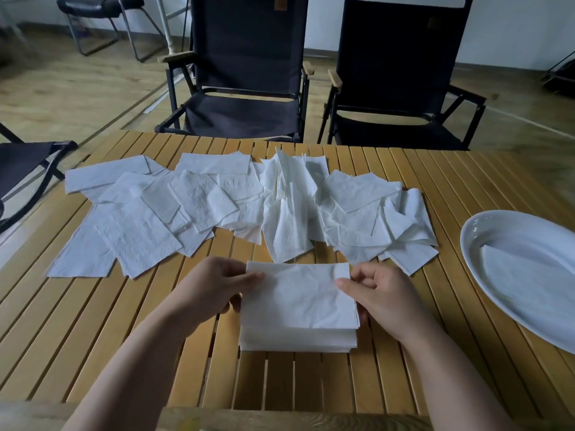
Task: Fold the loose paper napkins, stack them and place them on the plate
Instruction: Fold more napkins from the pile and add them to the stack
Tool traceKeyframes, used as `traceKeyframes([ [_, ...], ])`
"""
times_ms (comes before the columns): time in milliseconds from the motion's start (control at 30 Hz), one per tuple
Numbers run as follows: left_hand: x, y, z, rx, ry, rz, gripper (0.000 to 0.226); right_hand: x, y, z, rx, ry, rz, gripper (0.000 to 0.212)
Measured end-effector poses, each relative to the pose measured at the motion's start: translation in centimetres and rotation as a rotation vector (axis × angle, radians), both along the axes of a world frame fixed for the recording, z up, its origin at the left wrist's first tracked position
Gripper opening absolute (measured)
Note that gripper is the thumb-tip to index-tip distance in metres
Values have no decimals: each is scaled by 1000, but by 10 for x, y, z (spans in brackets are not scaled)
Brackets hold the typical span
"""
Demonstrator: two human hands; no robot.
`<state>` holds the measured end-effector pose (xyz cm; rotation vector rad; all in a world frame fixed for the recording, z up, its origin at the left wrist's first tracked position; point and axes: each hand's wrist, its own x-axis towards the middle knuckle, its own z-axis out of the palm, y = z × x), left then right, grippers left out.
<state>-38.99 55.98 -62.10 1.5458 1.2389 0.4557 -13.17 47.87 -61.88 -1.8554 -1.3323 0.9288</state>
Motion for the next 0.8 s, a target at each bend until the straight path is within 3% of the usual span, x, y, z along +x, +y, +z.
traceKeyframes([
  [100,-2,1,0,-43,49,-32,37,4,-1,0,-76,-7,25,25],
  [267,1,2,-4,-66,158,-72,34,7,-3,-4,-188,-77,69,27],
  [800,9,3,-14,134,446,-147,37,4,0,-13,-249,-190,51,25],
])
